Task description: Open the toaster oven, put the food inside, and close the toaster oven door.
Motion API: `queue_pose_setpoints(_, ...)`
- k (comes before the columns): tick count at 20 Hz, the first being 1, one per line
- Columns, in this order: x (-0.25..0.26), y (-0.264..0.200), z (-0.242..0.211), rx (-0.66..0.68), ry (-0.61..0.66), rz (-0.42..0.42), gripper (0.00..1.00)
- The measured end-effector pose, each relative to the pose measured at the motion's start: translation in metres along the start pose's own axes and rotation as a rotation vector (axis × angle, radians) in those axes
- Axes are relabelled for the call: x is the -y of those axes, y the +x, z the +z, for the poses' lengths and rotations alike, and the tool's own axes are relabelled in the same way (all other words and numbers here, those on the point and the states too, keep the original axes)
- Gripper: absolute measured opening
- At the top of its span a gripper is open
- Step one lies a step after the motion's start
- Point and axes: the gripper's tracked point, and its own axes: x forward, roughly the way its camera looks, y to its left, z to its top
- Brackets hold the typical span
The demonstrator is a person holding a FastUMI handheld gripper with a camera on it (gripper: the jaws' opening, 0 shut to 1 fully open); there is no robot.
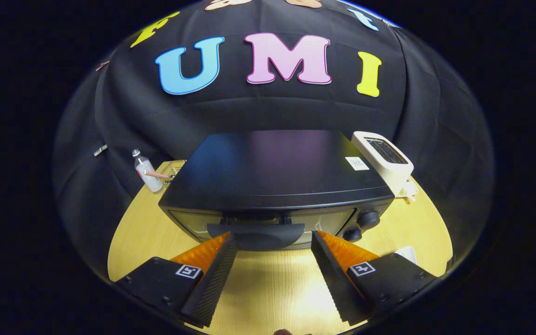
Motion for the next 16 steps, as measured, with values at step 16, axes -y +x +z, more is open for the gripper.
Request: queue_pose_setpoints(16,0.03,-0.135,0.151,0.464,-0.061,0.056,0.99)
